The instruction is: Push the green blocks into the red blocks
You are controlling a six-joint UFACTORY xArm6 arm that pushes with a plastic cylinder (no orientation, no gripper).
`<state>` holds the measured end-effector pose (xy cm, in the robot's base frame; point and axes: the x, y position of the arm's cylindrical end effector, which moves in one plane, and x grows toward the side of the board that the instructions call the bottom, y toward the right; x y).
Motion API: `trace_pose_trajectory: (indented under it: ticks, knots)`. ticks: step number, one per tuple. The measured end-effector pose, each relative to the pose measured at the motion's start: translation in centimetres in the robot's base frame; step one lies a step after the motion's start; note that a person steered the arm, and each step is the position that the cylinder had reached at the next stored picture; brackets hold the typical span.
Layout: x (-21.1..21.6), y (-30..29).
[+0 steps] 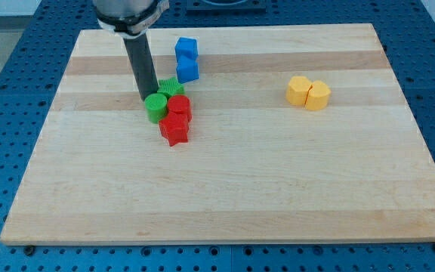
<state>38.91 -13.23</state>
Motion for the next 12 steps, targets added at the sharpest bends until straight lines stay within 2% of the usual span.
trace_pose_trajectory:
  ticks: [1,2,5,6,8,12]
  knots:
    - [1.3,0.0]
    - [0.7,0.0]
    - [-3.9,-0.1]
    - [-4.9,1.6]
    - [-4.9,6.4]
    - [-2.2,4.4]
